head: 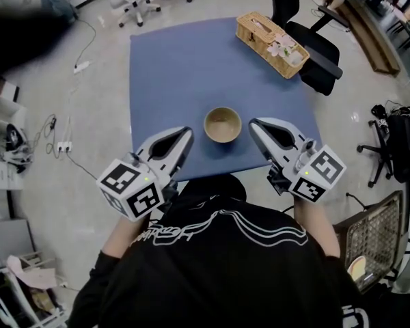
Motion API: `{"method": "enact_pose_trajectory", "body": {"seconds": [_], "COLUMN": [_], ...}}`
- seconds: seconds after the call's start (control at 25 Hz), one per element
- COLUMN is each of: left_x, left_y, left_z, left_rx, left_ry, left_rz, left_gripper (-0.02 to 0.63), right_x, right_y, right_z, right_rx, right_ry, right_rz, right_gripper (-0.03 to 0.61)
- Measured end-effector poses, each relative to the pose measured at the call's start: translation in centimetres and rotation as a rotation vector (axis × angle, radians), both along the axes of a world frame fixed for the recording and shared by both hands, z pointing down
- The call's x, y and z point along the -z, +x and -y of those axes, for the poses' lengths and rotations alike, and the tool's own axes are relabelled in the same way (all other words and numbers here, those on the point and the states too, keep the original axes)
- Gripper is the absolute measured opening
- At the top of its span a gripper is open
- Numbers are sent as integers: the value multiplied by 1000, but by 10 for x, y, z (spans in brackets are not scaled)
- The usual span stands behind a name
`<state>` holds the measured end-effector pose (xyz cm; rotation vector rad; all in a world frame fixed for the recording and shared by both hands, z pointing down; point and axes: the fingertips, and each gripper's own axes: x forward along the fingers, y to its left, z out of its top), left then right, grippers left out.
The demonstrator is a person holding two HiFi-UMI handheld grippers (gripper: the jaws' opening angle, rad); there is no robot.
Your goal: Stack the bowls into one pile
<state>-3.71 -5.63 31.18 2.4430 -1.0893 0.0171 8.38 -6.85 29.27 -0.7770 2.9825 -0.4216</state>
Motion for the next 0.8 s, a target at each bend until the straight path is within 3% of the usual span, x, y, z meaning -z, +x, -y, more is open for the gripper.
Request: {"method": "enact_pose_trajectory", "body": {"seconds": [0.52, 0.8], "left_x": [0, -4], "left_y": [9, 23], "left_z": [5, 12], "left_rx": [-6, -26], "left_ry": [15, 27], "left_rz": [84, 83], "left_gripper": [25, 25], "right_x": [2, -9], "right_y": [-1, 5], "right_z": [4, 3], "right_rx": [29, 35], "right_ry": [4, -16], "right_rz": [-16, -43], "right_gripper": [26, 26]}}
